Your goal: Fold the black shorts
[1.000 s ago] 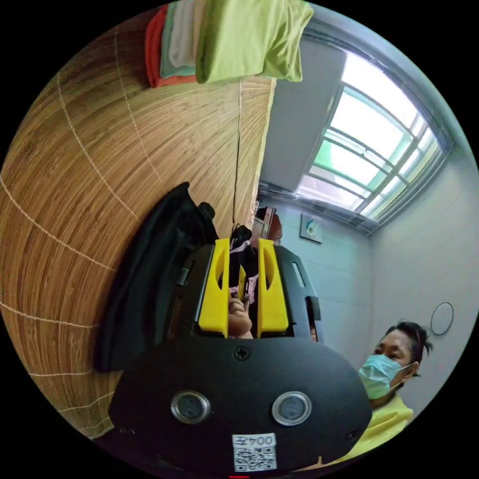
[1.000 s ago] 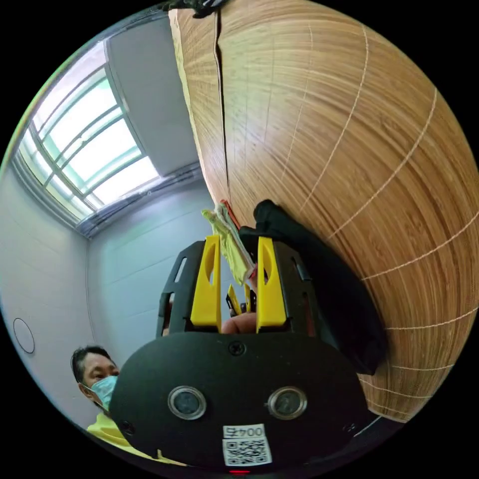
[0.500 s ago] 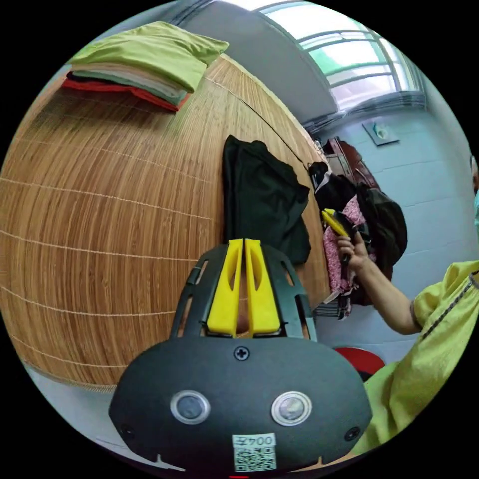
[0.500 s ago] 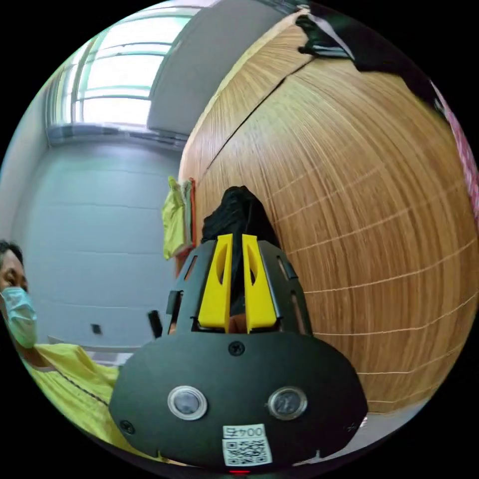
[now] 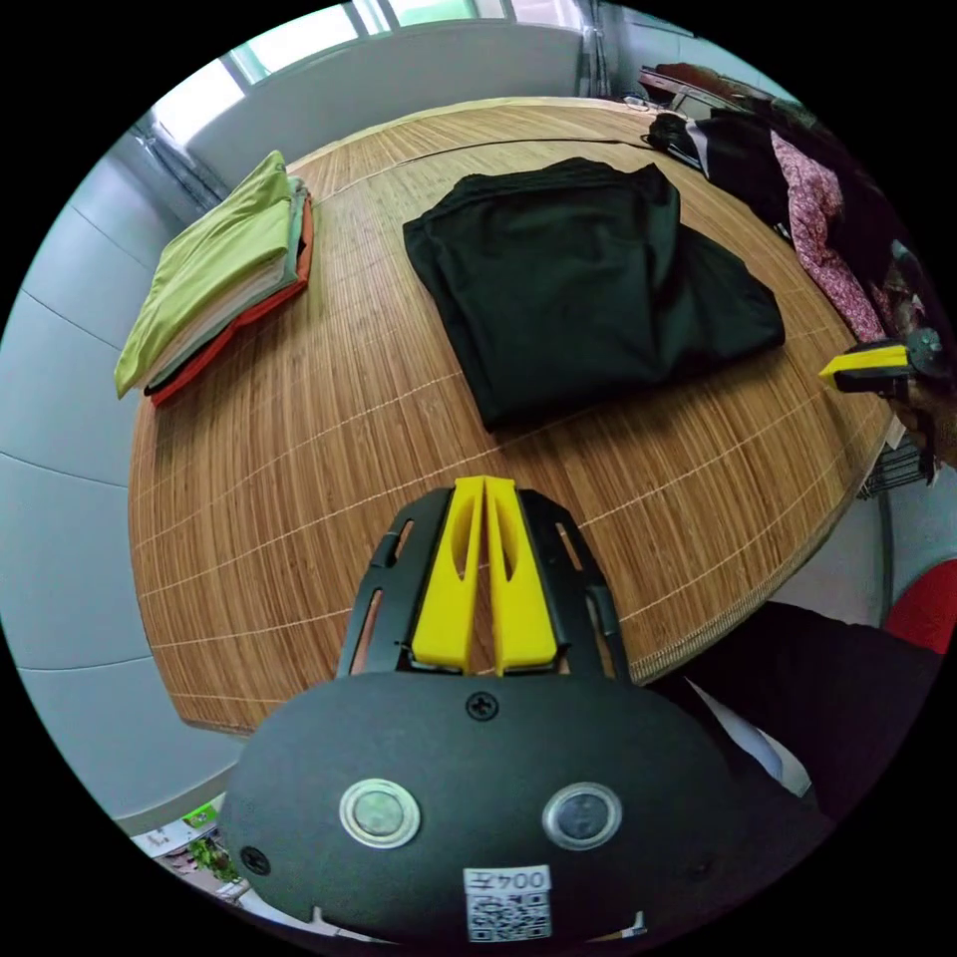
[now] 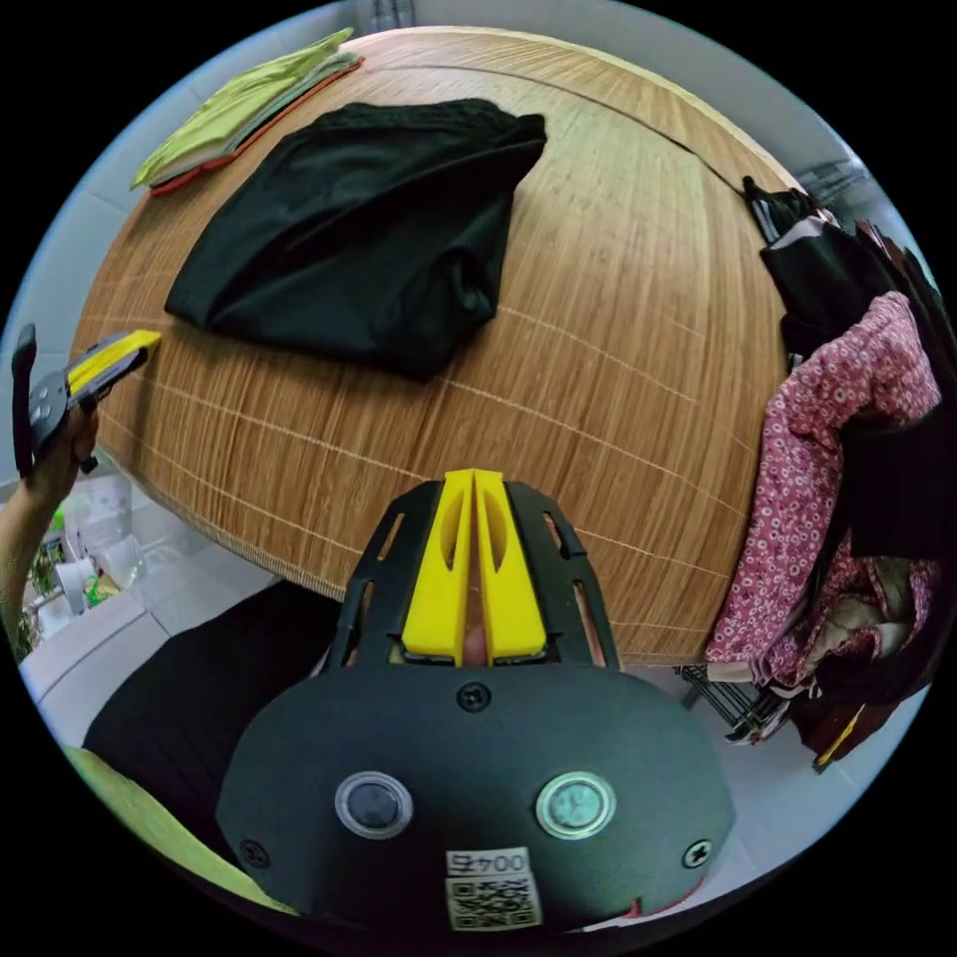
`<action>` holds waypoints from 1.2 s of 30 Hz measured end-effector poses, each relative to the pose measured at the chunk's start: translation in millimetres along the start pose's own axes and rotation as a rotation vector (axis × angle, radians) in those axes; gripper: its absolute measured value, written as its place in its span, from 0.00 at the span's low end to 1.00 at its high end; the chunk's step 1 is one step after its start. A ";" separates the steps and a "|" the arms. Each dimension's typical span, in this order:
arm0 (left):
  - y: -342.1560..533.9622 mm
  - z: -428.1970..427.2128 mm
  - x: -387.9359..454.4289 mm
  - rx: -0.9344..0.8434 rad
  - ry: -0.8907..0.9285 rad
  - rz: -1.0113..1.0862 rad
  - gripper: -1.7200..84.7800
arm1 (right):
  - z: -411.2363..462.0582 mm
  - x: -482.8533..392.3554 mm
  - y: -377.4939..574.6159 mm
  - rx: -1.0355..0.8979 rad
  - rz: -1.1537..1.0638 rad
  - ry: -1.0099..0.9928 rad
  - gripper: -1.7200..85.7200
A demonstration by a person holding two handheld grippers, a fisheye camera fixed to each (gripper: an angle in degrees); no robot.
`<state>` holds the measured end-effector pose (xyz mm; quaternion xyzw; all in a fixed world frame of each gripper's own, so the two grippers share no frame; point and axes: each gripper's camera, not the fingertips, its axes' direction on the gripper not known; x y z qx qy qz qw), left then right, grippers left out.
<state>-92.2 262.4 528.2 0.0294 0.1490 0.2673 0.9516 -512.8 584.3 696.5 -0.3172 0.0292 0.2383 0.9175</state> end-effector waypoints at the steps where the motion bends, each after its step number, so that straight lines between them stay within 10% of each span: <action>1: -0.9 -1.1 -0.9 0.002 0.005 -0.012 0.03 | -0.1 -1.4 5.3 0.045 -0.006 0.009 0.01; 22: -57.3 -26.2 -59.4 0.091 0.269 0.007 0.15 | -15.4 80.5 -7.2 0.231 0.022 -0.430 0.17; 36: -77.7 -35.5 -106.8 0.070 0.345 0.127 0.03 | -35.7 118.4 -1.0 0.247 -0.099 -0.323 0.02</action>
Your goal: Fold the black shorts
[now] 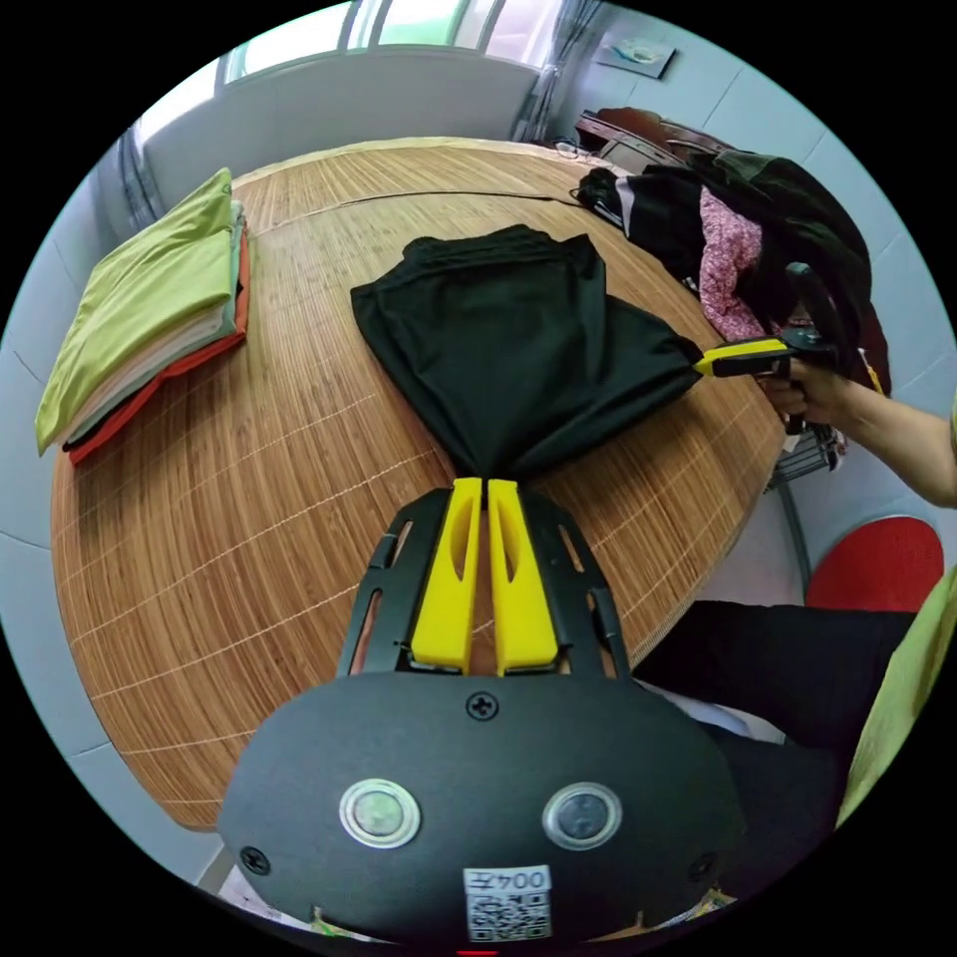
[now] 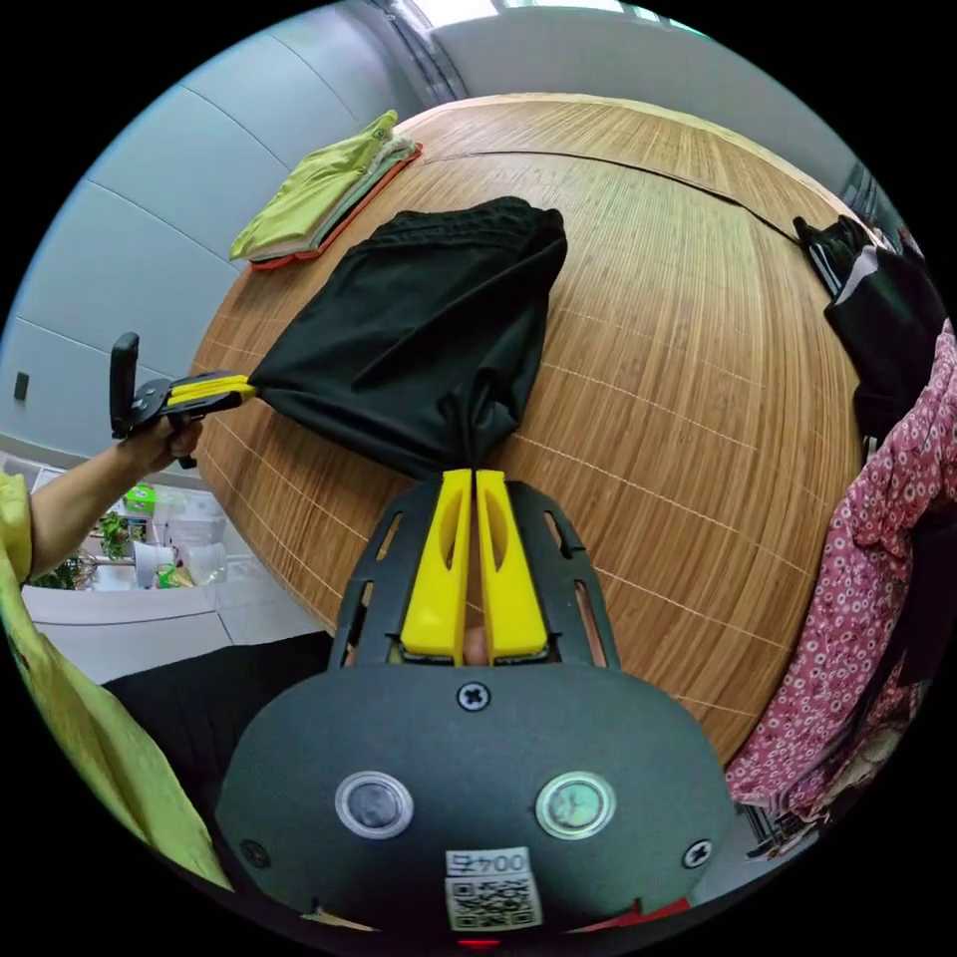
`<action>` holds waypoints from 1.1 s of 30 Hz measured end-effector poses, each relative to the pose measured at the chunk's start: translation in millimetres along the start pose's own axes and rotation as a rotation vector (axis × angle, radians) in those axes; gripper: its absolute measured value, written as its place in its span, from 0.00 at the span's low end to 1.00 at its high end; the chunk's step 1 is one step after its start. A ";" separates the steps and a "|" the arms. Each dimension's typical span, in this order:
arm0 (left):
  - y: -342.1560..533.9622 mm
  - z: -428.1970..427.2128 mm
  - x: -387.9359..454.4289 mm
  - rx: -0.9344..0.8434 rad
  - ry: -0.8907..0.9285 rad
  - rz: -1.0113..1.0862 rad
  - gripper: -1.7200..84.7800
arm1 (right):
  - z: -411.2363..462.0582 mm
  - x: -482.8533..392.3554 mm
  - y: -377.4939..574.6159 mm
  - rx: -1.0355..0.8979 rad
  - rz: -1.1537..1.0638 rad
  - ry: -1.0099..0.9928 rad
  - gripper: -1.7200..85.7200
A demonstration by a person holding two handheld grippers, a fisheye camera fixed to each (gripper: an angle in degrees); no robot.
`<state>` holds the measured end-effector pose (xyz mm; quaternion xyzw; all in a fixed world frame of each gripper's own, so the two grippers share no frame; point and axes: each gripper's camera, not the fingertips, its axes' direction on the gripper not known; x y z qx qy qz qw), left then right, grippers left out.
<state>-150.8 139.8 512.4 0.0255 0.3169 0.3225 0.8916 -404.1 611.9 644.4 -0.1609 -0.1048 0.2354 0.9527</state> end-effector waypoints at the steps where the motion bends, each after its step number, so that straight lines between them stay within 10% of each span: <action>1: 1.2 2.1 -1.3 -0.012 0.002 0.007 0.03 | 2.8 3.2 3.5 -0.023 -0.008 0.003 0.02; 33: -124.4 32.4 -86.9 0.061 -0.060 -0.175 0.11 | -19.9 96.7 -140.5 0.029 -0.145 -0.047 0.15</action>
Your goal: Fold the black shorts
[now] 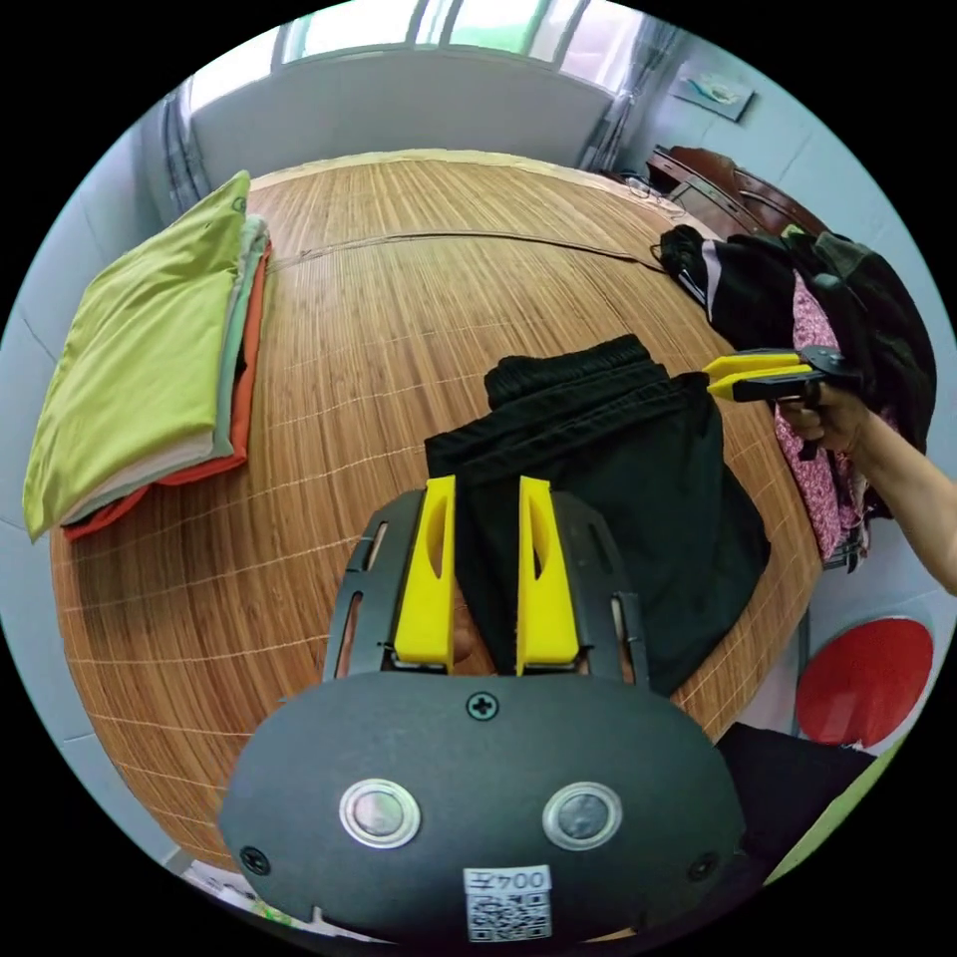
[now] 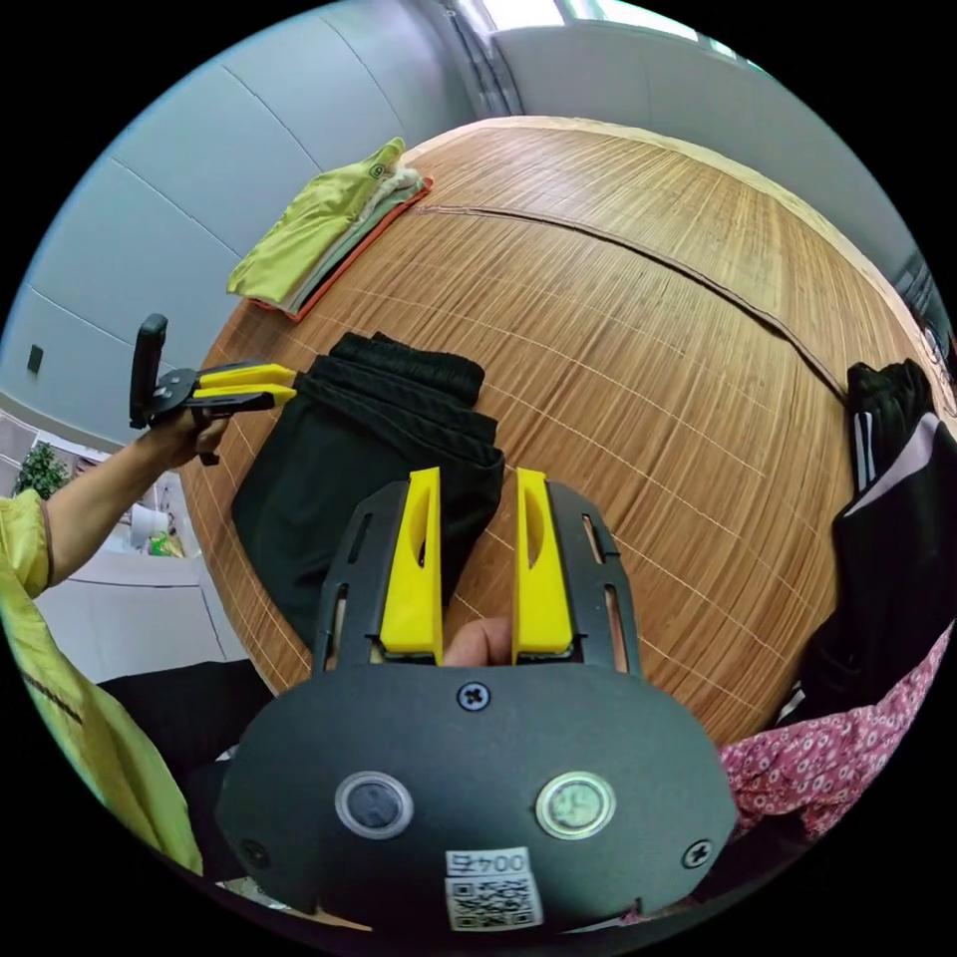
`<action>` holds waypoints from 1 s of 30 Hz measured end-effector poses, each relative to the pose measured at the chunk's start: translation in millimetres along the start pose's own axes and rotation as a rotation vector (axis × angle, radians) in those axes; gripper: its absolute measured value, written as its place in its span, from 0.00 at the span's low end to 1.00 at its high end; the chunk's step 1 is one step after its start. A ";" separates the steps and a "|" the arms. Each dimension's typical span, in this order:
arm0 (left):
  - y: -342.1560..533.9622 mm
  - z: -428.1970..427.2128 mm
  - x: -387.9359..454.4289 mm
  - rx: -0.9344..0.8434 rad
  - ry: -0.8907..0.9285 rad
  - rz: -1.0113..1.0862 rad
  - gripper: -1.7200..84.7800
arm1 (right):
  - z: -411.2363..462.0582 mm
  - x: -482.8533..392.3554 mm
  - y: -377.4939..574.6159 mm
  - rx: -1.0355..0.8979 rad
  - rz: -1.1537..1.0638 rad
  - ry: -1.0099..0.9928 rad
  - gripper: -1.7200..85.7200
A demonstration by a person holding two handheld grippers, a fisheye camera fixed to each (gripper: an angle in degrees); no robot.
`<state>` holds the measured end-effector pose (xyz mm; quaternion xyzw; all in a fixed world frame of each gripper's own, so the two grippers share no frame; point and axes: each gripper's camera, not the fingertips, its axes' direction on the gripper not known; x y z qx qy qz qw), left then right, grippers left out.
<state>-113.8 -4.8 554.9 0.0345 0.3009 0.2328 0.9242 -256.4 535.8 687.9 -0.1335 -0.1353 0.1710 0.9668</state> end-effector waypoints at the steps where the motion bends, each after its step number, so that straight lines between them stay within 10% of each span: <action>1: -0.3 2.4 -0.9 -0.007 0.009 -0.001 0.10 | 3.3 5.0 -1.5 -0.005 0.007 -0.030 0.14; 30: 29.6 -18.2 -21.5 0.305 -0.026 -0.231 0.03 | -4.0 -17.3 22.6 0.125 0.040 -0.016 0.02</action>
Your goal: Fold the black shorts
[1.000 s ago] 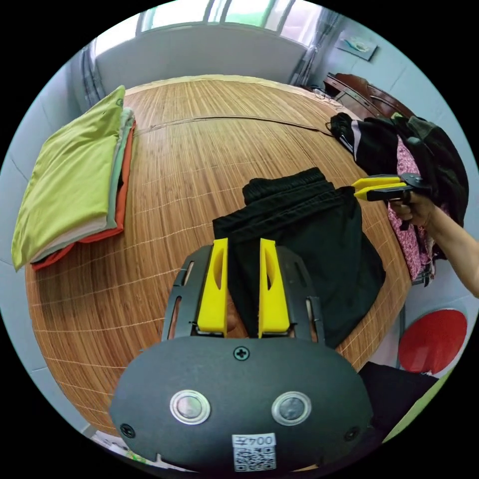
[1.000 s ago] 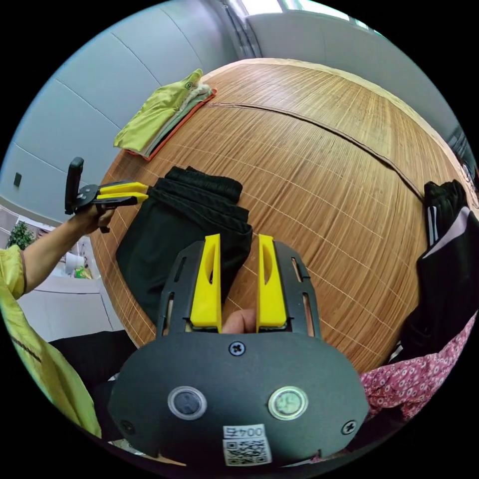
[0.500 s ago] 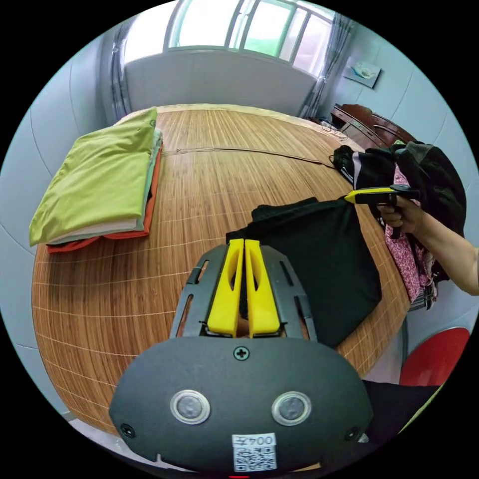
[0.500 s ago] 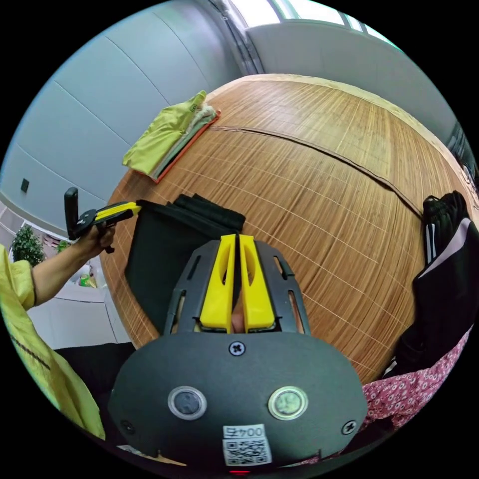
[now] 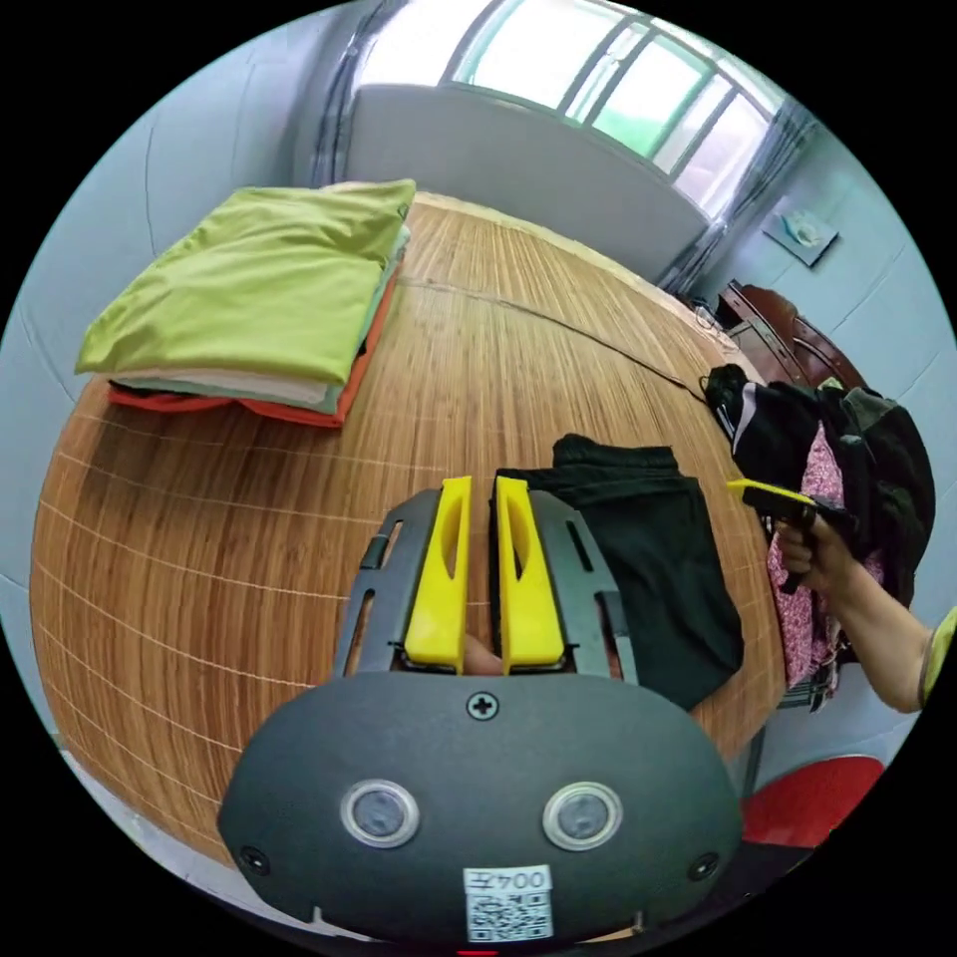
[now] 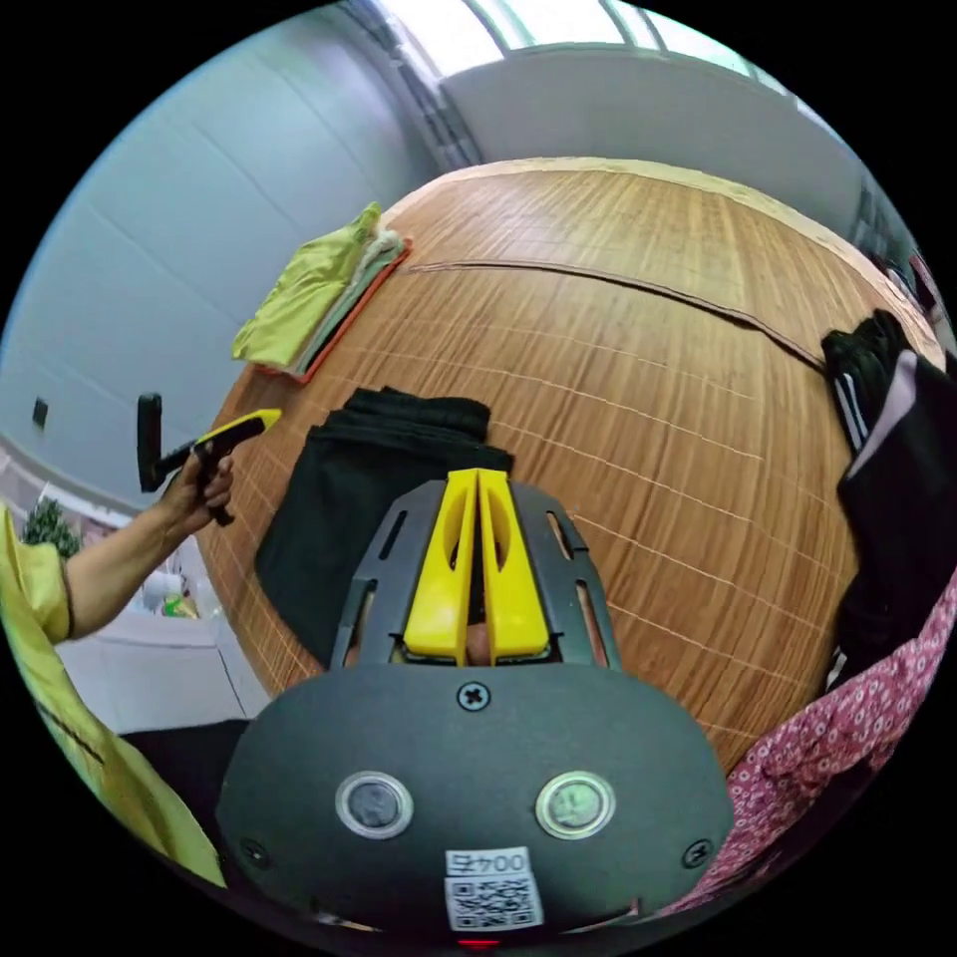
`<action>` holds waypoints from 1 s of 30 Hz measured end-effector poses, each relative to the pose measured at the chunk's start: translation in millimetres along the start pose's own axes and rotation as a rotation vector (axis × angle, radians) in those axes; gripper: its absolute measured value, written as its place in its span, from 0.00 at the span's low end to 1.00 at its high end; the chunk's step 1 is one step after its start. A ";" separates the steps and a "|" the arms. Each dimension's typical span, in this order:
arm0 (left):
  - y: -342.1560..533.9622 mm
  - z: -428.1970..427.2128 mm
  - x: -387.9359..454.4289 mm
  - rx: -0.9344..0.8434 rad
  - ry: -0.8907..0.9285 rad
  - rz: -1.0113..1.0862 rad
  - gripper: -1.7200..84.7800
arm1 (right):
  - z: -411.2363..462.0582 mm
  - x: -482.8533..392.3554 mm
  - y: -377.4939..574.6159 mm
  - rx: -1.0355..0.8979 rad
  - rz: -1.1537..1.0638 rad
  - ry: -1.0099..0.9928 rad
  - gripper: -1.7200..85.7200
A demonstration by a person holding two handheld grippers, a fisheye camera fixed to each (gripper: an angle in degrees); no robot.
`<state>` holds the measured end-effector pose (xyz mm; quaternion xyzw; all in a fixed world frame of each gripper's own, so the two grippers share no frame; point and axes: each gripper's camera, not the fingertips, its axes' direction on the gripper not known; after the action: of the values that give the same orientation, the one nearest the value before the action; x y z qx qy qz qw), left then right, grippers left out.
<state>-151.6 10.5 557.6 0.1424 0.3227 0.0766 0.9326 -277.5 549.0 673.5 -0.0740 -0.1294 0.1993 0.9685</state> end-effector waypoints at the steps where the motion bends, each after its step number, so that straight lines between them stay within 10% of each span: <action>1: -1.2 2.6 6.9 0.003 0.029 0.041 0.03 | 14.6 -6.7 -5.0 -0.044 -0.036 0.018 0.02; 6: -10.1 80.3 40.5 -0.261 -0.020 0.198 0.02 | 63.1 8.2 -26.3 -0.153 0.001 0.069 0.02; 21: 56.3 12.1 66.2 -0.111 -0.090 0.155 0.02 | -8.8 -25.1 168.0 -0.166 0.090 0.061 0.08; 30: -7.6 56.9 52.7 -0.161 -0.025 0.169 0.02 | 3.7 -8.5 68.7 0.018 0.085 0.096 0.10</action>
<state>-74.6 3.3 567.4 0.0949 0.2907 0.1790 0.9351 -311.3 608.4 661.8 -0.0804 -0.0777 0.2376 0.9649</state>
